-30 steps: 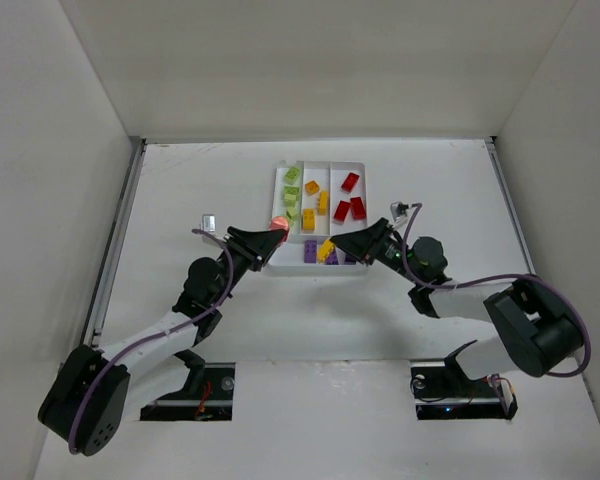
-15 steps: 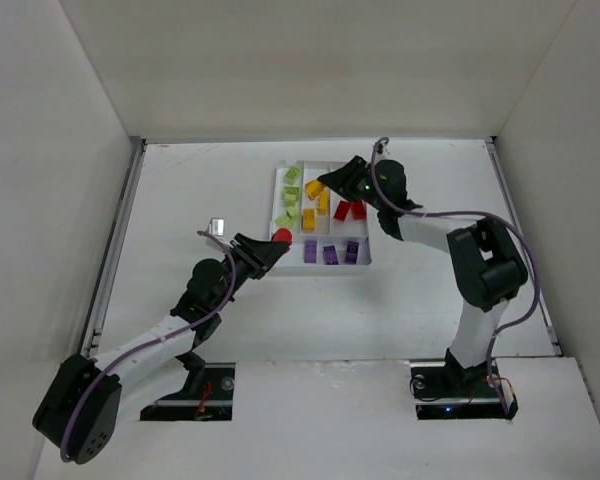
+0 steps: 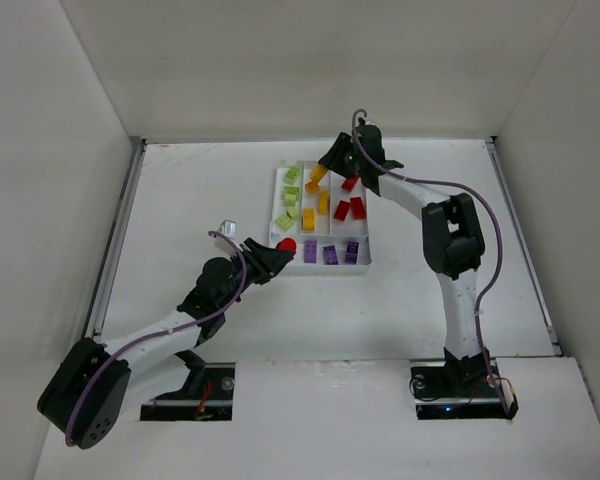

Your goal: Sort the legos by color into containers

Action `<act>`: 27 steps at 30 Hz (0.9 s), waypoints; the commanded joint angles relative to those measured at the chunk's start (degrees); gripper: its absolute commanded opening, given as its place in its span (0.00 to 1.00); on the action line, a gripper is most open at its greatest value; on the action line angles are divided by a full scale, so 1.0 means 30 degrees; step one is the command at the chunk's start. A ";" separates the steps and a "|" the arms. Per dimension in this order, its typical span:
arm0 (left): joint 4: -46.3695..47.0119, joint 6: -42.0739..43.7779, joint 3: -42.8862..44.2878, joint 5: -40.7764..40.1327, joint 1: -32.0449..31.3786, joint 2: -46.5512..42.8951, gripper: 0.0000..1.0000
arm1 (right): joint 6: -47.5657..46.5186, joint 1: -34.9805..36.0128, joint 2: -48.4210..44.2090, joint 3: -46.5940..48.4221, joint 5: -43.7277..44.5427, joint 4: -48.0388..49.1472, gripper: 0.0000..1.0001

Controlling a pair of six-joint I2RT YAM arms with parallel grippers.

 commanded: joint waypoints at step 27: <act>-0.7575 0.6529 1.7140 -0.5369 -0.3476 1.4085 0.20 | 0.1863 -0.0136 -2.4546 -2.5958 0.6384 0.6241 0.22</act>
